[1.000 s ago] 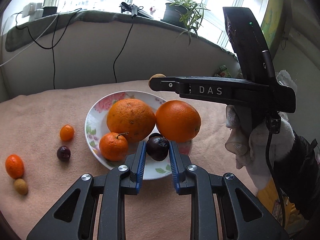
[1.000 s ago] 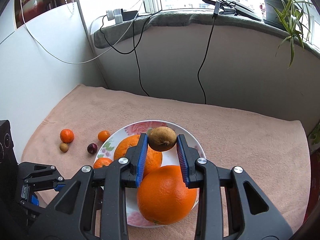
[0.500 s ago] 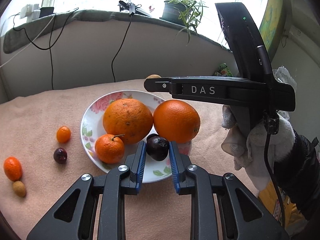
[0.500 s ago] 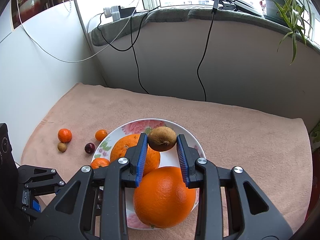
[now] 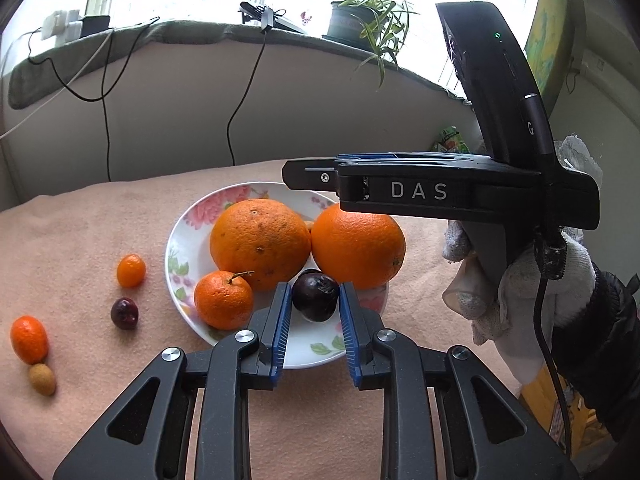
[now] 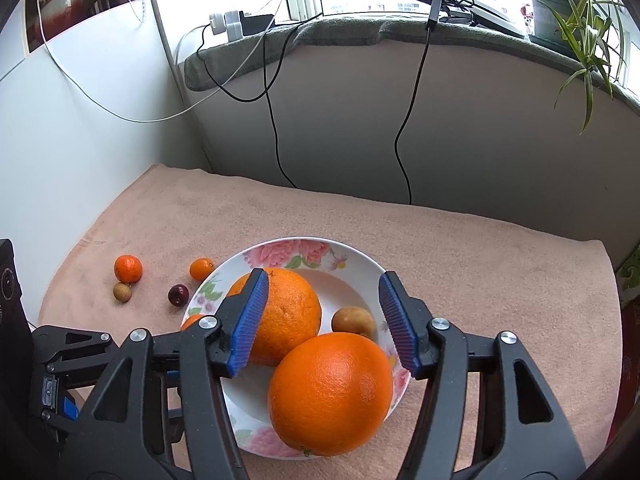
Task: Organize fruits
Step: 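Open the right tool to drop the kiwi while the left tool releases the plum onto the plate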
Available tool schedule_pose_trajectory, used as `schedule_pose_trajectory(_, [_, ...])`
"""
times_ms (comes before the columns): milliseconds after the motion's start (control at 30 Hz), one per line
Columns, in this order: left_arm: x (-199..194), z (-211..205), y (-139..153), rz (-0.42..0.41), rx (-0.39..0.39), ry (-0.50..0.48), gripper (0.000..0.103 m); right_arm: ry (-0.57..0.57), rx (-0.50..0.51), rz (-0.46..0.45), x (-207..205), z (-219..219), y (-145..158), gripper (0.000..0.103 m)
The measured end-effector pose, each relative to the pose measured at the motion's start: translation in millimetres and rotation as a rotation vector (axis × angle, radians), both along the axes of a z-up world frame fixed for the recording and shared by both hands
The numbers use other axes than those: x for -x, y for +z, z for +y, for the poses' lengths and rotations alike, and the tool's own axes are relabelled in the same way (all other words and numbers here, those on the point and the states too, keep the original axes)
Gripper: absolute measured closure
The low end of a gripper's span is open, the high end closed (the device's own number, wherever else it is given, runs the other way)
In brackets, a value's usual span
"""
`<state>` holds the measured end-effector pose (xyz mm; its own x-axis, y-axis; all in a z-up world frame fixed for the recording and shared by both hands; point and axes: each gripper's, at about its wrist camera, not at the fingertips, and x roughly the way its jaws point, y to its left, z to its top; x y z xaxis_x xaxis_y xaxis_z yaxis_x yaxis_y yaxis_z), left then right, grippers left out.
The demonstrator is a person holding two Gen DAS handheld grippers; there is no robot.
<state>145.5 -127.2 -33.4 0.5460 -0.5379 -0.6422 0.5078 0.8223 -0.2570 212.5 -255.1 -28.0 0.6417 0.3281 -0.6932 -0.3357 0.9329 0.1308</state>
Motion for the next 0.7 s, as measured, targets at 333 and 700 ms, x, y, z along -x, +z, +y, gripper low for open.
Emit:
schedule_pose_trajectory(333, [10,-2,9,-0.051,-0.013,0.010,0.031,-0.012,0.000,-0.026,3,-3,7,0.015])
schedule_pose_trajectory(700, [10,3,13,-0.065,-0.041,0.055,0.024,-0.019,-0.001,-0.034,7,-2,15,0.010])
